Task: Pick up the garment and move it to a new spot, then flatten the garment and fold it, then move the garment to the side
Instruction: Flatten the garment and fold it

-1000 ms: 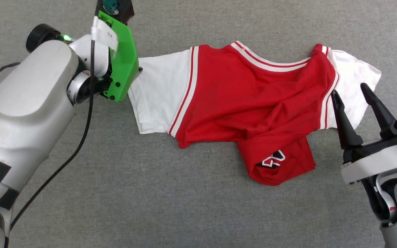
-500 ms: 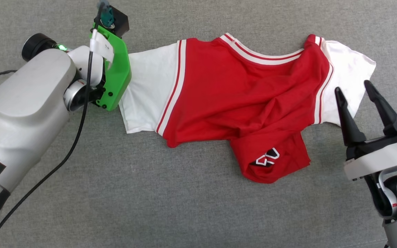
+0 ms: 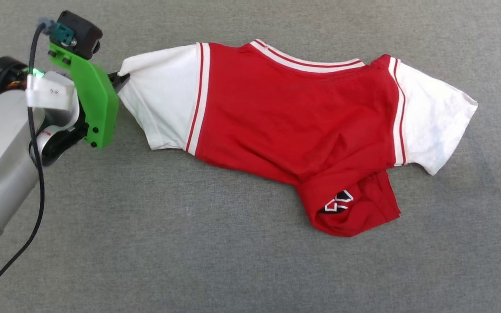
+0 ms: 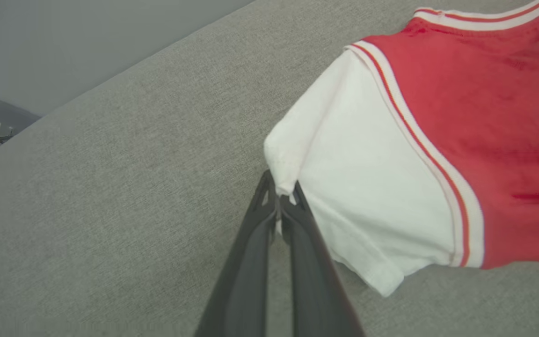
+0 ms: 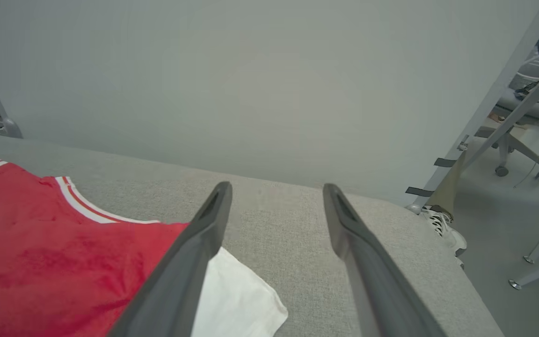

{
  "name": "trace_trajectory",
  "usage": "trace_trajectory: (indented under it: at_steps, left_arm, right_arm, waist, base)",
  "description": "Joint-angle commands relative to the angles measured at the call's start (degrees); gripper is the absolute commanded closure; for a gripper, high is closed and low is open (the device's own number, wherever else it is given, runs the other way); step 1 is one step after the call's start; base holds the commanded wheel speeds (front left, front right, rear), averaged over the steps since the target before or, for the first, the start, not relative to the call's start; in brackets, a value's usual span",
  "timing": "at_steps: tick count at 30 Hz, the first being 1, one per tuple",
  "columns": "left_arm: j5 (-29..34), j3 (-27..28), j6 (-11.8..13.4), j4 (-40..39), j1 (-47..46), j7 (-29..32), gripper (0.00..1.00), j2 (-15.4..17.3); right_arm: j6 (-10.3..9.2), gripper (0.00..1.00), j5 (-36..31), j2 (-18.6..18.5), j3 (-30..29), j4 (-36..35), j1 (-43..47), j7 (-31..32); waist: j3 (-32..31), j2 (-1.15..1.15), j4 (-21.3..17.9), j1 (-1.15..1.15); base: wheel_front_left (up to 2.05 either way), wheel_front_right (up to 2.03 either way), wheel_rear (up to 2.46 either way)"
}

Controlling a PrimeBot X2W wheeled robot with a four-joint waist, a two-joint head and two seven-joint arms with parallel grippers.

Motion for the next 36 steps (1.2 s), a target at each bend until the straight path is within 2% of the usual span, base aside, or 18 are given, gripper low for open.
trace_trajectory:
  at_steps: [1,4,10,15,19,25,31,36]
  left_arm:
    - [-0.4,0.4,0.7,-1.0,1.9,-0.9,1.0,1.0]
    - [-1.2,1.2,2.0,-3.3,3.9,-2.4,1.0,2.7]
    - [-1.3,1.7,4.6,-7.8,6.2,-4.2,1.0,4.8]
    - [-1.2,1.9,5.9,-10.6,6.6,-4.7,1.0,5.1]
    - [-0.8,2.1,6.7,-12.0,6.3,-5.1,1.0,5.0]
    - [-0.1,2.5,7.4,-13.3,5.2,-5.6,1.0,4.7]
    - [0.3,3.0,7.7,-14.0,4.1,-6.2,1.0,4.5]
    - [0.7,3.1,7.9,-13.9,3.8,-6.8,1.0,4.3]
  right_arm:
    - [-0.04,0.0,1.0,-1.1,-0.3,-1.3,-1.9,1.5]
    - [-0.04,0.0,2.5,-3.4,-0.3,-2.8,-4.0,5.4]
    - [-0.04,0.0,8.0,-11.0,3.2,-1.4,-8.4,17.8]
    - [-0.04,0.0,18.1,-17.9,8.7,4.2,-11.1,34.8]
    - [-0.04,0.0,22.9,-20.7,11.6,8.9,-13.8,44.8]
    - [-0.04,0.0,24.8,-19.6,15.4,14.3,-18.5,52.1]
    - [-0.04,0.0,23.0,-16.4,19.6,19.5,-23.6,51.3]
    - [-0.04,0.0,21.9,-14.1,23.9,25.8,-24.2,49.3]
  waist:
    - [-1.4,0.0,1.9,0.0]
    - [-1.7,0.0,3.0,0.0]
    - [-1.2,0.0,4.9,0.0]
    - [-0.1,0.0,6.1,0.0]
    - [1.2,0.0,6.6,0.0]
    - [3.3,0.0,7.2,0.0]
    - [5.4,0.0,7.6,0.0]
    - [6.3,0.0,7.8,0.0]
  base:
    - [0.0,0.0,0.0]
    - [0.0,0.0,0.0]
    - [0.0,0.0,0.0]
    - [0.0,0.0,0.0]
    - [0.0,0.0,0.0]
    - [0.0,0.0,0.0]
    - [0.0,0.0,0.0]
    - [0.0,0.0,0.0]
